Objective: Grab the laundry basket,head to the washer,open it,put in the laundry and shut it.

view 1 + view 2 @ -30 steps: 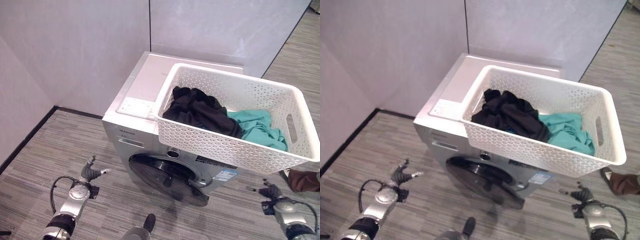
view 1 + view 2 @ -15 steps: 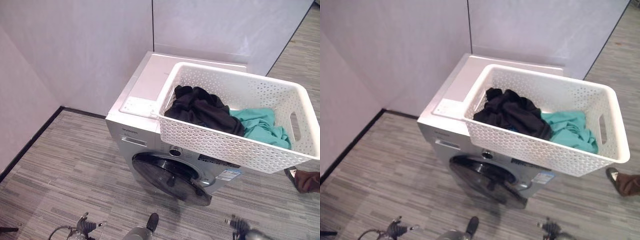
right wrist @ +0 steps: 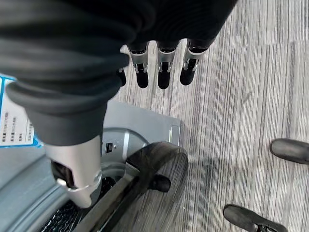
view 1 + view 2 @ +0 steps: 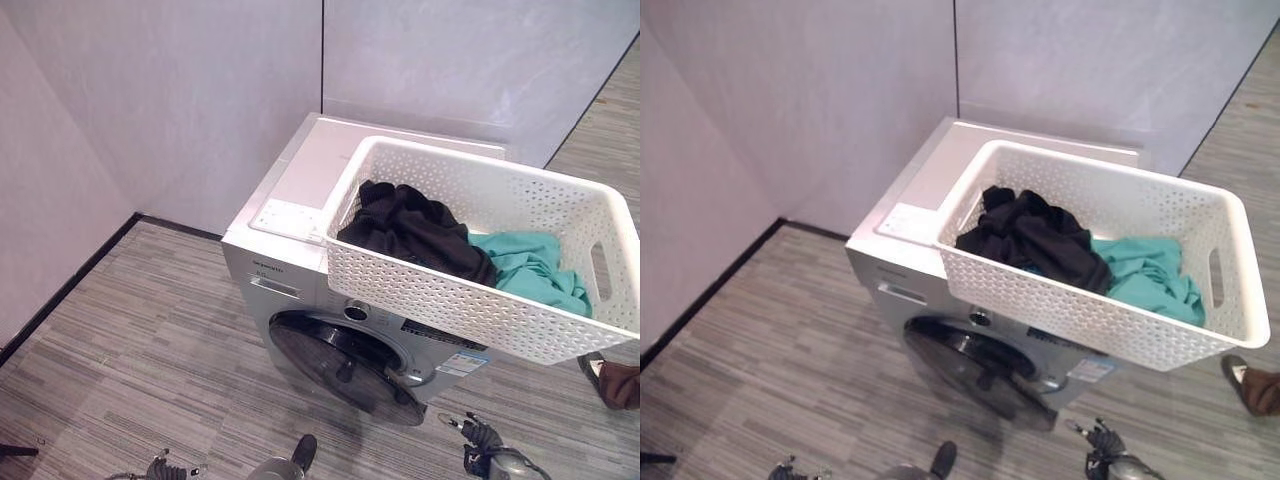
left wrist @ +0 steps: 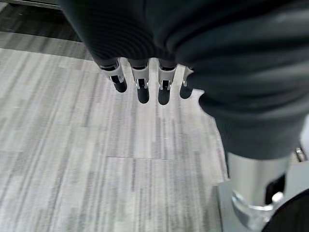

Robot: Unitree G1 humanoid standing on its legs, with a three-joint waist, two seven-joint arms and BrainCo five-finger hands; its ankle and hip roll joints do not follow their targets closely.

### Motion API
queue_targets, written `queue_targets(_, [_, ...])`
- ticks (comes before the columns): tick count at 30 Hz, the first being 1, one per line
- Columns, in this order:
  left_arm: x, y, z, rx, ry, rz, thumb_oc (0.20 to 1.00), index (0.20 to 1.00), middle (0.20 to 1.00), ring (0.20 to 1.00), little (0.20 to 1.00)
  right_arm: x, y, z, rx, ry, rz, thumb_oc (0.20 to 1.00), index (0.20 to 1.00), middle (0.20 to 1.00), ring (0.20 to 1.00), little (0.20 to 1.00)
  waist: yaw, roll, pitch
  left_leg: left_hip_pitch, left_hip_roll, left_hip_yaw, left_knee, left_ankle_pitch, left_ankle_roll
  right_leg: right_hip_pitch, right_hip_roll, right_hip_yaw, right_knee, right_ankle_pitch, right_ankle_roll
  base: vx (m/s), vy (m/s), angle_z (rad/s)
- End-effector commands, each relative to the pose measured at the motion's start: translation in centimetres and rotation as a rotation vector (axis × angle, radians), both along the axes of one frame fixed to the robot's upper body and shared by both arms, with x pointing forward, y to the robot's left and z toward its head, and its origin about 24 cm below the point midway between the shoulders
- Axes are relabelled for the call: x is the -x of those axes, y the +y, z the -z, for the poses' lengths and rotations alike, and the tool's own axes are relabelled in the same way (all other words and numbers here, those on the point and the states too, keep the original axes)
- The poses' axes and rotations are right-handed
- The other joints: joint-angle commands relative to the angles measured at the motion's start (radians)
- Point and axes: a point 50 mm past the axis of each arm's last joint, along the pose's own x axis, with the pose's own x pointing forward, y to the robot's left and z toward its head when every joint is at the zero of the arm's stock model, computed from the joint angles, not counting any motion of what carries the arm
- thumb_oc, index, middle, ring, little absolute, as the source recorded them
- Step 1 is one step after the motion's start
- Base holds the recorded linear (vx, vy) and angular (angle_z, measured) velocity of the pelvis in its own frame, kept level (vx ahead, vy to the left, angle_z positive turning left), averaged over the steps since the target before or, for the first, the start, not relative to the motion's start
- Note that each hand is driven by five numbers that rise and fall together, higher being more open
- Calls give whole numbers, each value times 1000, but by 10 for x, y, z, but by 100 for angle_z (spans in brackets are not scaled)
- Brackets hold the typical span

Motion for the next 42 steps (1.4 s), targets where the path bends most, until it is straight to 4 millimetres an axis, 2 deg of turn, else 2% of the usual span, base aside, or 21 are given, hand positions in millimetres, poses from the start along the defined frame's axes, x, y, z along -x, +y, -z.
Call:
queue_targets(1, [-2, -1, 1, -23, 5, 9, 1000, 1000, 1000, 1000, 1000, 1, -11, -6, 23, -43, 7, 1000, 1000, 1000, 1000, 1000, 8, 19, -37, -51, 47, -65, 8, -16, -48, -22, -37, -2, 74, -26, 27, -7, 11, 3])
queue_targets(2, [79, -55, 31, 185, 309, -60, 1000, 1000, 1000, 1000, 1000, 24, 22, 17, 89, 206, -374, 1000, 1000, 1000, 1000, 1000, -103, 33, 45, 53, 150, 182, 3, -116, -50, -133, -118, -21, 73, 62, 34, 0, 0, 0])
queue_targets(8, [62, -51, 29, 168, 245, -47, 1000, 1000, 1000, 1000, 1000, 33, 28, 21, 59, 228, -357, 1000, 1000, 1000, 1000, 1000, -93, 27, 28, 73, 139, 191, -9, -118, -45, -104, -135, -37, 51, 82, 51, 25, -1, -10])
queue_targets(11, [60, -52, 29, 169, 240, -37, 1000, 1000, 1000, 1000, 1000, 37, 27, 22, 60, 246, -356, 1000, 1000, 1000, 1000, 1000, -93, 28, 22, 80, 138, 195, -10, -120, -44, -95, -135, -39, 40, 88, 54, 21, -7, -1])
queue_targets(17, [57, -50, 28, 163, 241, -11, 1000, 1000, 1000, 1000, 1000, 57, 23, 27, 56, 325, -335, 1000, 1000, 1000, 1000, 1000, -100, 34, 23, 91, 137, 214, -15, -122, -45, -85, -144, -43, 29, 99, 64, 25, -1, -7])
queue_targets(18, [59, -50, 28, 164, 249, -7, 1000, 1000, 1000, 1000, 1000, 69, 22, 29, 50, 368, -316, 1000, 1000, 1000, 1000, 1000, -106, 36, 21, 92, 135, 219, -16, -122, -45, -83, -146, -43, 26, 101, 66, 21, 15, -17])
queue_targets(19, [59, -49, 28, 163, 251, -9, 1000, 1000, 1000, 1000, 1000, 73, 21, 30, 50, 377, -305, 1000, 1000, 1000, 1000, 1000, -110, 38, 22, 92, 135, 221, -16, -122, -45, -85, -145, -41, 25, 102, 66, 21, 27, -13])
queue_targets(23, [61, -50, 29, 164, 251, -25, 1000, 1000, 1000, 1000, 1000, 79, 17, 30, 47, 377, -209, 1000, 1000, 1000, 1000, 1000, -126, 41, 25, 91, 134, 236, -16, -123, -44, -92, -148, -32, 24, 108, 70, -2, 37, -4])
queue_targets(25, [67, -52, 30, 172, 269, -44, 1000, 1000, 1000, 1000, 1000, 96, 10, 30, 22, 400, -37, 1000, 1000, 1000, 1000, 1000, -145, 42, 20, 96, 132, 252, -16, -131, -39, -101, -149, -16, 21, 118, 76, 11, 63, -5])
queue_targets(28, [73, -53, 30, 183, 280, -74, 1000, 1000, 1000, 1000, 1000, 101, -1, 27, 10, 360, 156, 1000, 1000, 1000, 1000, 1000, -161, 42, 12, 103, 130, 274, -16, -140, -33, -115, -150, 11, 18, 131, 84, 16, 58, -35])
queue_targets(30, [73, -53, 30, 183, 280, -73, 1000, 1000, 1000, 1000, 1000, 102, -2, 27, 10, 360, 157, 1000, 1000, 1000, 1000, 1000, -159, 42, 12, 104, 131, 276, -16, -140, -33, -116, -150, 13, 18, 131, 85, 1, 37, -29])
queue_targets(33, [77, -53, 30, 186, 281, -93, 1000, 1000, 1000, 1000, 1000, 93, -25, 17, 81, 261, 329, 1000, 1000, 1000, 1000, 1000, -182, 36, 9, 114, 123, 321, -16, -156, -21, -145, -158, 56, 17, 154, 101, -18, 98, -38])
queue_targets(36, [76, -55, 31, 186, 269, -91, 1000, 1000, 1000, 1000, 1000, 69, -43, 0, 224, 122, 320, 1000, 1000, 1000, 1000, 1000, -202, 34, 13, 119, 116, 336, -16, -165, -10, -164, -167, 75, 29, 165, 110, -19, 75, -37])
queue_targets(37, [76, -55, 31, 186, 269, -91, 1000, 1000, 1000, 1000, 1000, 69, -43, 0, 224, 123, 320, 1000, 1000, 1000, 1000, 1000, -202, 34, 13, 119, 116, 336, -16, -165, -10, -165, -167, 76, 29, 165, 110, -23, 60, -18])
queue_targets(38, [74, -57, 31, 190, 258, -85, 1000, 1000, 1000, 1000, 1000, 52, -46, -13, 304, 44, 249, 1000, 1000, 1000, 1000, 1000, -211, 35, 16, 121, 111, 341, -16, -169, -5, -173, -172, 85, 36, 168, 115, -45, 96, -20])
queue_targets(39, [67, -62, 31, 199, 229, -75, 1000, 1000, 1000, 1000, 1000, 25, -46, -41, 463, -97, 96, 1000, 1000, 1000, 1000, 1000, -229, 36, 25, 128, 103, 355, -16, -177, 3, -188, -182, 102, 50, 175, 122, -58, 131, -18])
queue_targets(41, [61, -66, 31, 209, 204, -56, 1000, 1000, 1000, 1000, 1000, 0, -41, -73, 632, -240, -102, 1000, 1000, 1000, 1000, 1000, -246, 38, 33, 134, 99, 368, -16, -179, 9, -201, -188, 118, 57, 181, 125, -41, 92, -28])
queue_targets(42, [61, -67, 32, 209, 205, -56, 1000, 1000, 1000, 1000, 1000, 1, -41, -74, 633, -238, -103, 1000, 1000, 1000, 1000, 1000, -246, 38, 33, 135, 99, 369, -16, -180, 9, -201, -188, 119, 58, 180, 125, -33, 50, -35])
